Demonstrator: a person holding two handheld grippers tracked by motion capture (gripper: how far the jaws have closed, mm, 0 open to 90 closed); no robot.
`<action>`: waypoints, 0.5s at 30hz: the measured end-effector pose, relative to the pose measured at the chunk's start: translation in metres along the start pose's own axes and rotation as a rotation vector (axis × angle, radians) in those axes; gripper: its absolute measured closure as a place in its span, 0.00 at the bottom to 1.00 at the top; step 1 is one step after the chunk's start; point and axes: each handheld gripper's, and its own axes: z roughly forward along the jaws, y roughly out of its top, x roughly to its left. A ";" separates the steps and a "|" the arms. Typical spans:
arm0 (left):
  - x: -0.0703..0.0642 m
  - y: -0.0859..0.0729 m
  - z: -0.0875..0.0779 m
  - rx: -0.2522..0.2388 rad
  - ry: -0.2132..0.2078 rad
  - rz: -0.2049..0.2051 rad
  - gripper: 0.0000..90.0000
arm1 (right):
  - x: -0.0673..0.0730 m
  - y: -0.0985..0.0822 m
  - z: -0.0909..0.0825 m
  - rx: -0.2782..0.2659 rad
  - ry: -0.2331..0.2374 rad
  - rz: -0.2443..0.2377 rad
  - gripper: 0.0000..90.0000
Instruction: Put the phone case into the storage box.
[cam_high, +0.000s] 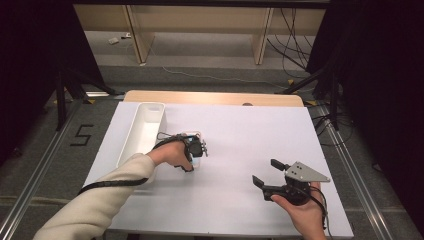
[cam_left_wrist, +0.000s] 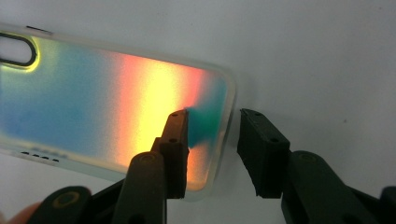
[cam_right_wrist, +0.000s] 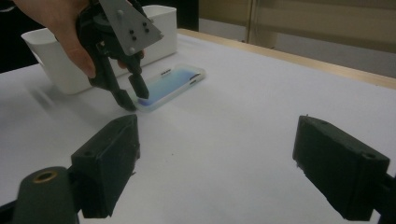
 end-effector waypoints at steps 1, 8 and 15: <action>0.000 0.000 0.000 0.002 0.000 0.002 0.70 | 0.000 0.000 0.000 0.000 0.000 0.001 0.18; -0.001 0.002 0.001 0.011 -0.018 -0.004 0.74 | -0.001 0.000 -0.001 0.014 -0.010 -0.009 0.18; -0.002 0.002 0.000 0.009 0.002 0.014 0.85 | 0.000 0.000 -0.001 0.017 -0.007 -0.008 0.18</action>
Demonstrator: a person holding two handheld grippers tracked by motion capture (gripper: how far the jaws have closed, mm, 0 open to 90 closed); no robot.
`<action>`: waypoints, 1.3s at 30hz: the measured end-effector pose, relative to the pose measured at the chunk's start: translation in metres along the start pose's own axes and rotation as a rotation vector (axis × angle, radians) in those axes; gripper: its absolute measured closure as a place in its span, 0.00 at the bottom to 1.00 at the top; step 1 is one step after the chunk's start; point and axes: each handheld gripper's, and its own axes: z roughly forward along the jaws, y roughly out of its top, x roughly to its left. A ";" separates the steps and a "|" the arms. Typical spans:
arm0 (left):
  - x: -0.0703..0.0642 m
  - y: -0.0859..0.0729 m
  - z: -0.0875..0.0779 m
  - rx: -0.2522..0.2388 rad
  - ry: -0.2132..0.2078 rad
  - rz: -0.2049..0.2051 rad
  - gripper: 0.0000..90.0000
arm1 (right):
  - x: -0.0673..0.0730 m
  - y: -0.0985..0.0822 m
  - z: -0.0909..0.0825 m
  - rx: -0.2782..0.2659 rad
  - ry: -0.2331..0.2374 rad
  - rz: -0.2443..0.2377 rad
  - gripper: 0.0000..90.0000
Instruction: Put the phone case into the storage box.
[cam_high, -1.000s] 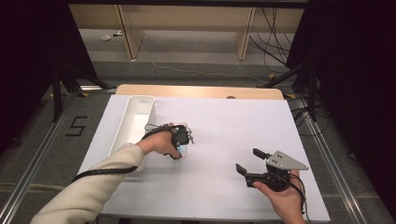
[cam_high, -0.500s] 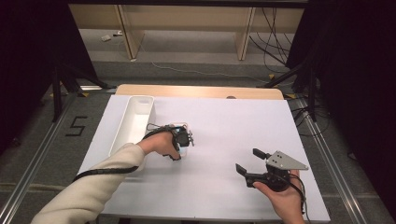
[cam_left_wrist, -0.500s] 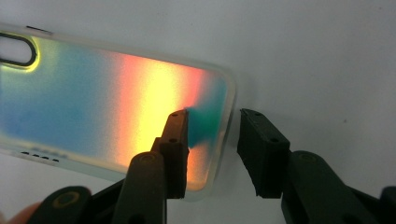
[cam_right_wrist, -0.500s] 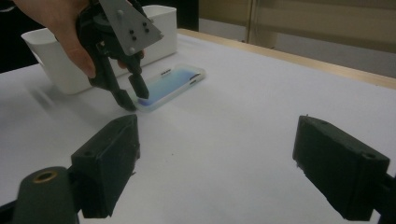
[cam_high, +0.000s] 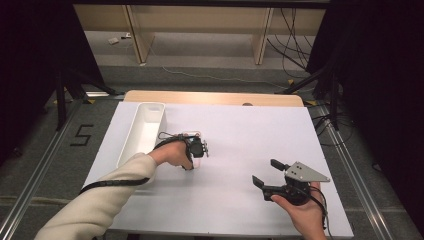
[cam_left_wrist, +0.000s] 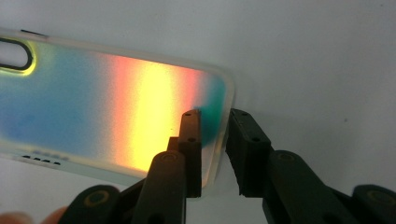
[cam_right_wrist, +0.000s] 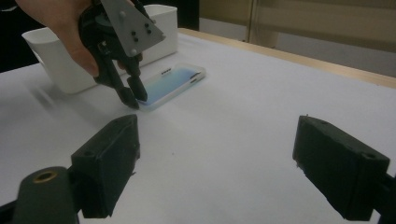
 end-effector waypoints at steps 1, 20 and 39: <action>-0.001 0.000 0.000 -0.003 0.003 0.002 0.87 | 0.000 0.000 0.000 -0.003 -0.002 -0.001 0.18; -0.006 0.000 0.000 -0.002 0.027 0.009 0.97 | 0.000 0.000 0.000 0.001 0.000 0.001 0.18; -0.016 0.000 -0.001 0.007 0.086 0.065 0.98 | 0.000 0.000 0.000 0.000 0.000 -0.001 0.18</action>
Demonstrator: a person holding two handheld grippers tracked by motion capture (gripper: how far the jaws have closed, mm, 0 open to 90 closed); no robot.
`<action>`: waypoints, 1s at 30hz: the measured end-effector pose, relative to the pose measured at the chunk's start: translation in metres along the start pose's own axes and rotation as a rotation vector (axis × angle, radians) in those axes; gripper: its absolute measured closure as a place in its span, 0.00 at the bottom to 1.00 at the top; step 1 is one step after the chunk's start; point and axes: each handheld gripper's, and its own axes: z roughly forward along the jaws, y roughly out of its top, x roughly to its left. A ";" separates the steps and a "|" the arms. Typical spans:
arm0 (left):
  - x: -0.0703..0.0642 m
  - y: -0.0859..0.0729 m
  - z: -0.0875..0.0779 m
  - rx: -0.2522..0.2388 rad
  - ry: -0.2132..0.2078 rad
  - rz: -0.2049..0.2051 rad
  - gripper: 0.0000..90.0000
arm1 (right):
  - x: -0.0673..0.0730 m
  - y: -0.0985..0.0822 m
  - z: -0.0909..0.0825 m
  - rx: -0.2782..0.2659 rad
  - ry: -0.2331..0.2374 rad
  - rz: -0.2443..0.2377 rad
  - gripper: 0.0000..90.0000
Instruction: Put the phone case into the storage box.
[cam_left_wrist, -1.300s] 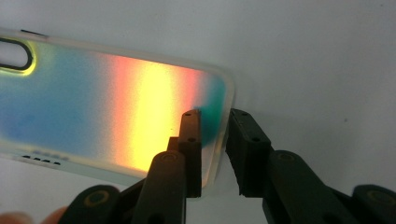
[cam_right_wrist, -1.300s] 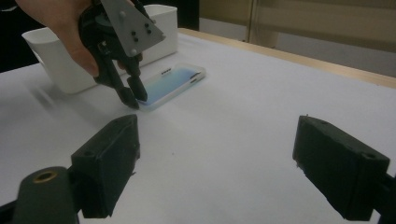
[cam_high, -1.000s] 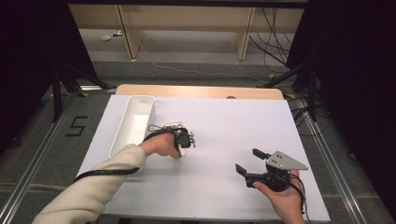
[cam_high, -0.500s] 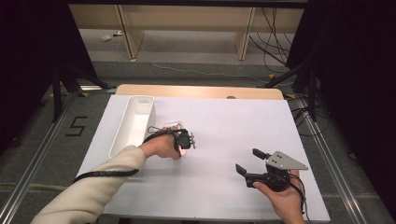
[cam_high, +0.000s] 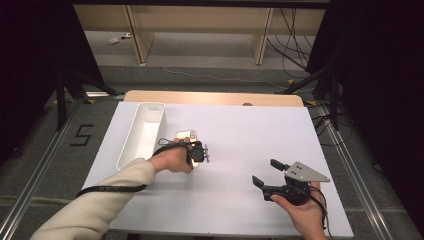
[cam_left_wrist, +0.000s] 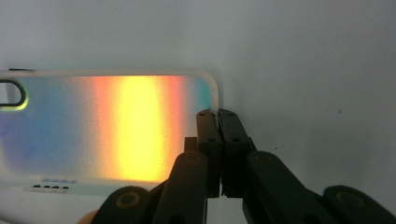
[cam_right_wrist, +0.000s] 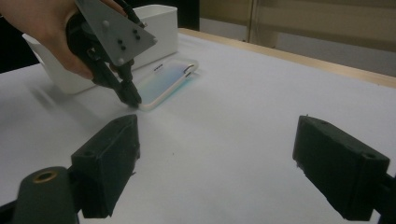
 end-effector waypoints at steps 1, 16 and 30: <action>-0.001 0.000 0.000 0.001 -0.004 0.001 0.98 | 0.000 0.000 0.000 0.000 0.000 0.000 0.18; -0.018 0.000 -0.013 -0.048 0.118 0.062 0.98 | 0.000 0.000 0.000 -0.005 -0.005 0.005 0.18; -0.047 -0.014 -0.028 -0.119 0.296 0.121 0.98 | 0.000 0.000 0.002 -0.002 0.013 0.028 0.18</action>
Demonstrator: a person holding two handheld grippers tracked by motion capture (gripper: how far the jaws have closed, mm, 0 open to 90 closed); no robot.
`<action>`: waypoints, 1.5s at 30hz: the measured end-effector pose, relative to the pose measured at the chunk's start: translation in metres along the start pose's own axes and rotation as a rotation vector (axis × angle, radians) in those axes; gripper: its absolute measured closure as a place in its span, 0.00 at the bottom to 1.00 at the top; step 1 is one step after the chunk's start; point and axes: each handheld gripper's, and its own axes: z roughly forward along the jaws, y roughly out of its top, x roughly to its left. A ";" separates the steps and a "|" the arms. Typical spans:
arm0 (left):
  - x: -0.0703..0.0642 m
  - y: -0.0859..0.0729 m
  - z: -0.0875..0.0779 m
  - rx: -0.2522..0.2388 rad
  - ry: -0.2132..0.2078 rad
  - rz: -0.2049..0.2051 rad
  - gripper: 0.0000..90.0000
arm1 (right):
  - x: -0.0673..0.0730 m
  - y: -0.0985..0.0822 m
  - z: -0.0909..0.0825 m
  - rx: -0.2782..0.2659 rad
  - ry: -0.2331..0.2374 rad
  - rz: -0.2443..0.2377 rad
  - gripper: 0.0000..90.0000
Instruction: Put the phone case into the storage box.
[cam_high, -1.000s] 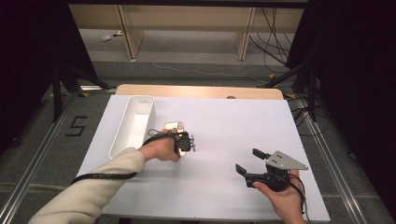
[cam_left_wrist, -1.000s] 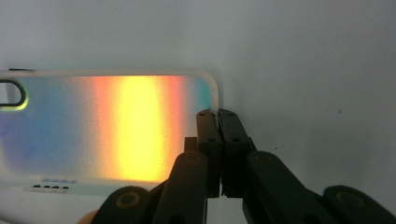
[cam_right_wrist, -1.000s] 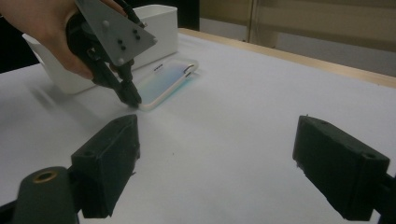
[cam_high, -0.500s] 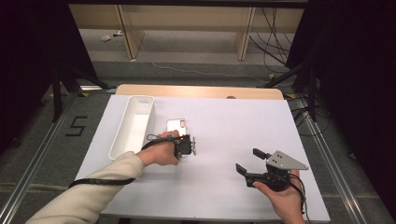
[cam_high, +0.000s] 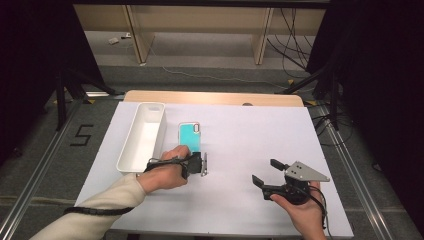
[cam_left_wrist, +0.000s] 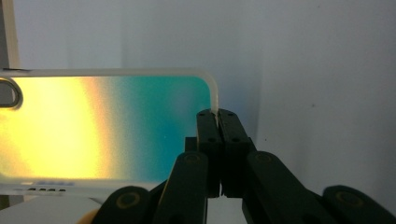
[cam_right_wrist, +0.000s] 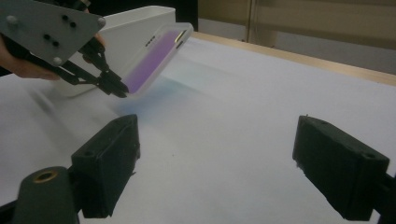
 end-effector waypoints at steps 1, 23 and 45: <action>-0.002 -0.001 -0.002 -0.012 0.018 0.002 0.98 | 0.000 0.000 0.000 0.001 -0.016 -0.010 0.18; -0.043 -0.007 -0.004 -0.045 0.186 0.082 0.98 | 0.000 0.000 0.013 0.011 -0.016 -0.008 0.19; -0.051 -0.001 -0.009 -0.061 0.219 0.109 0.98 | 0.018 0.045 0.099 0.007 0.122 -0.002 0.25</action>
